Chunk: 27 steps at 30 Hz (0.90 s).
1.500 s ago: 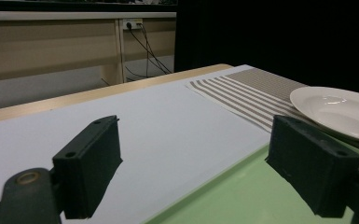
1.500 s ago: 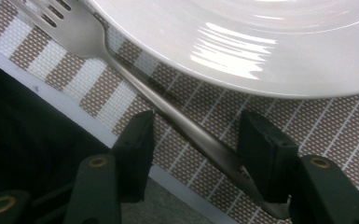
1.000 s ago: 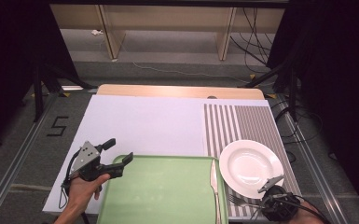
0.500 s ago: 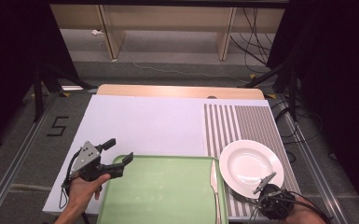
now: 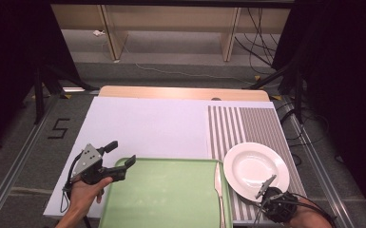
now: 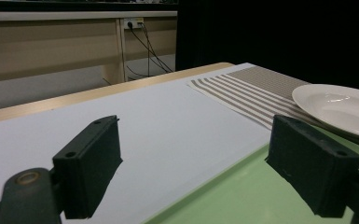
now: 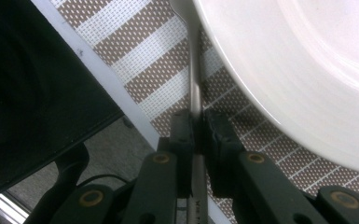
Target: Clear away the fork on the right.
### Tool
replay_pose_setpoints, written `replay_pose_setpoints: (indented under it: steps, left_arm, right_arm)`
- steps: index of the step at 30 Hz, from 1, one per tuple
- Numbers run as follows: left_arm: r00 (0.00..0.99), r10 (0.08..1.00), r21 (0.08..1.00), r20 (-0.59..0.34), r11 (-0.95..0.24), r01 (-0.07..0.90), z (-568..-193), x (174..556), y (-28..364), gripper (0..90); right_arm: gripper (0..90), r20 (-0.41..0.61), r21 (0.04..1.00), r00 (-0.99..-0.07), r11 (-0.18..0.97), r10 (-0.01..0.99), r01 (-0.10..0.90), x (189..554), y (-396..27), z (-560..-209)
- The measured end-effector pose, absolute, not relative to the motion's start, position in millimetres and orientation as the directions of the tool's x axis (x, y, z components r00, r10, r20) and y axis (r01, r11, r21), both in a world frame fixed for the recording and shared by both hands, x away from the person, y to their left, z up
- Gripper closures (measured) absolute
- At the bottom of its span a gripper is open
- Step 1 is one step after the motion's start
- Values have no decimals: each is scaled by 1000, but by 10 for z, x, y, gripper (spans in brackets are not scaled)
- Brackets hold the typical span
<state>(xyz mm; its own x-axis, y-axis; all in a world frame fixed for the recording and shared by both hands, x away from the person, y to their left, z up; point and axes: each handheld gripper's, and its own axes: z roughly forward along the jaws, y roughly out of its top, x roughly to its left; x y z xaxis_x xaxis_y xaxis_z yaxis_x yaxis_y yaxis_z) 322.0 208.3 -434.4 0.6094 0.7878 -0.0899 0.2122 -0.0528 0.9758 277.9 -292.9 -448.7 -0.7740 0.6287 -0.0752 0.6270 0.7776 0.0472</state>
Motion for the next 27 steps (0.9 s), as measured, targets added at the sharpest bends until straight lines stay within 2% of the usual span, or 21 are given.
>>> replay_pose_setpoints:
  steps: [12, 27]
  left_arm:
    - [609, 788, 976, -89, -53, 211, -4342, 3219, 2083, 166]
    - [611, 786, 977, -93, -45, 208, -4346, 3223, 2084, 166]
  right_arm:
    - [838, -97, 39, -791, 796, 604, 603, 2747, -2895, -4480]
    - [840, -95, 77, -809, 814, 580, 575, 2702, -2774, -4438]
